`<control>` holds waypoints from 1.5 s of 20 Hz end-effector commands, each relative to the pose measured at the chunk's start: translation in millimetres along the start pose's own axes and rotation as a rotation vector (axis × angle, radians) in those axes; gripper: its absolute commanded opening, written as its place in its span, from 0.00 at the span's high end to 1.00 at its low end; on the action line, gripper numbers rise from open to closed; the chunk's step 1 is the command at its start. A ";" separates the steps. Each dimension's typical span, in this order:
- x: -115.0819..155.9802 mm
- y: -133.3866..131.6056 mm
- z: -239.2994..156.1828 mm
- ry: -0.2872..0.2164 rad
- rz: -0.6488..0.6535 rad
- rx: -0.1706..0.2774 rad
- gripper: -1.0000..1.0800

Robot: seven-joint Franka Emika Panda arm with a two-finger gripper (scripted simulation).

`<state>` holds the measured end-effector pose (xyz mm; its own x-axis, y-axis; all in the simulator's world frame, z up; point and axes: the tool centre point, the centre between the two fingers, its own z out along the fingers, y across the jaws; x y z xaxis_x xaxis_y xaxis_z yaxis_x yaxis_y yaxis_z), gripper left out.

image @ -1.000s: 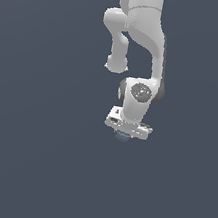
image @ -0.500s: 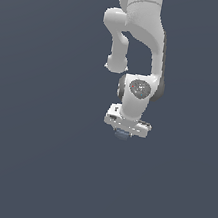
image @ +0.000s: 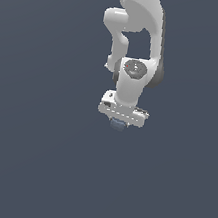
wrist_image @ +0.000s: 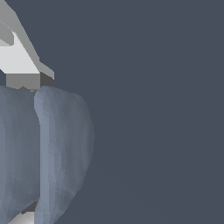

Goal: Pick up the object and move it to a goal position.

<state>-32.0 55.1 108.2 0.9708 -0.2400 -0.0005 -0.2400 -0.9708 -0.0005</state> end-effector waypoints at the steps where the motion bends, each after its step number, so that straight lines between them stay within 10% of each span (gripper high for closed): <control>1: -2.9 12.8 -21.5 0.001 0.000 0.000 1.00; 30: -37.4 188.1 -317.5 0.000 0.002 0.002 1.00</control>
<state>-109.8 -111.6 412.4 0.9702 -0.2424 0.0009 -0.2424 -0.9702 -0.0026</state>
